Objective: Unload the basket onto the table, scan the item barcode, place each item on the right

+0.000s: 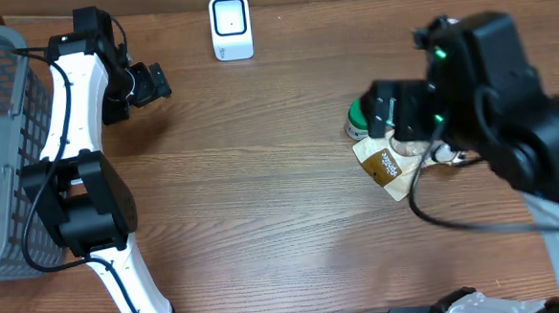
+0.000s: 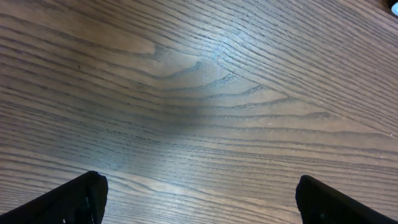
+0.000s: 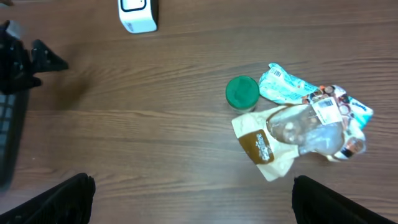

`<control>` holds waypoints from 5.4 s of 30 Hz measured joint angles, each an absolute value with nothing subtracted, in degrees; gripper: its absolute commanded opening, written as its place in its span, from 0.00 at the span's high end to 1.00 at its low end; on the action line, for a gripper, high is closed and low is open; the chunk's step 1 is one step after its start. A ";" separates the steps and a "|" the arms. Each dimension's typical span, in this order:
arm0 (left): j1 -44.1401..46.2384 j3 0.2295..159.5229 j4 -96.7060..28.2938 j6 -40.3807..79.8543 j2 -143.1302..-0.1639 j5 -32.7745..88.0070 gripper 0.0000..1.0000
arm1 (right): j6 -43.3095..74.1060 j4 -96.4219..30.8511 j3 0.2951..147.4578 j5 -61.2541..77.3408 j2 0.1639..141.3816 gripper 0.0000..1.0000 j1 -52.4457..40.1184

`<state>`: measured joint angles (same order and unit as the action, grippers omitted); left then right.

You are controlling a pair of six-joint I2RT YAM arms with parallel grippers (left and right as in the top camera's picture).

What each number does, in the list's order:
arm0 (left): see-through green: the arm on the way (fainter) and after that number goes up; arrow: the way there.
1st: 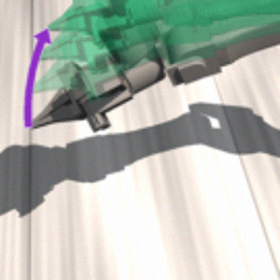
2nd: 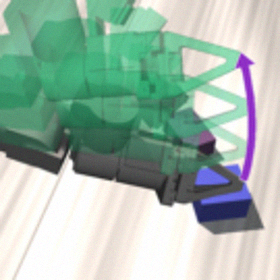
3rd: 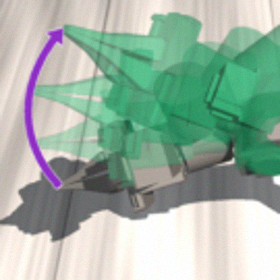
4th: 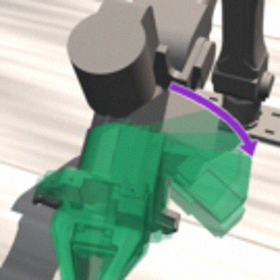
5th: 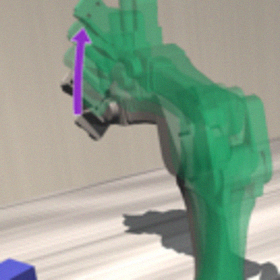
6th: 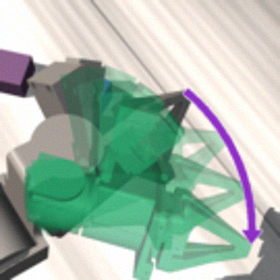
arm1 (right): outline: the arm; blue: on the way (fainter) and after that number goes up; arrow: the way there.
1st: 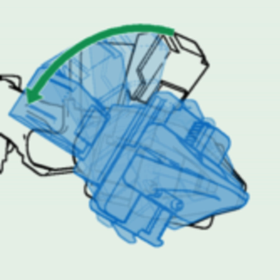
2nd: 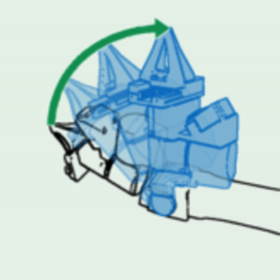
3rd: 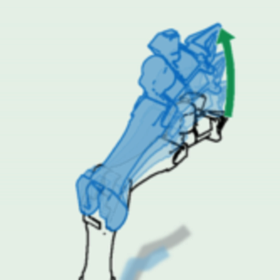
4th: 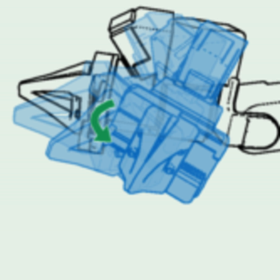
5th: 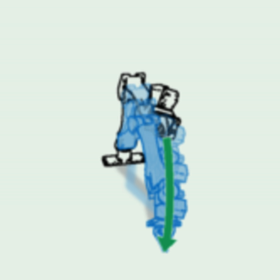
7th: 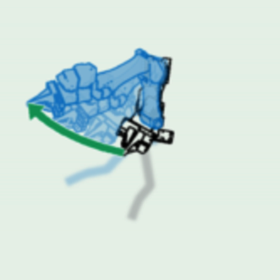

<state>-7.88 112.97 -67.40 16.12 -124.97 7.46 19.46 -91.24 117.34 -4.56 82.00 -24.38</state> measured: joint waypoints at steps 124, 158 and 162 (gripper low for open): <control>17.98 104.33 -55.99 12.99 -83.20 2.15 0.00 | 7.64 -5.15 1.06 -0.19 0.80 0.00 -6.46; 4.38 4.10 8.47 9.17 -9.08 -2.87 0.00 | 7.64 -5.15 1.06 -0.19 0.80 0.00 -6.42; 3.97 1.52 7.14 6.87 -4.38 -2.87 0.01 | 7.66 -5.15 1.06 -0.19 0.78 0.00 -6.42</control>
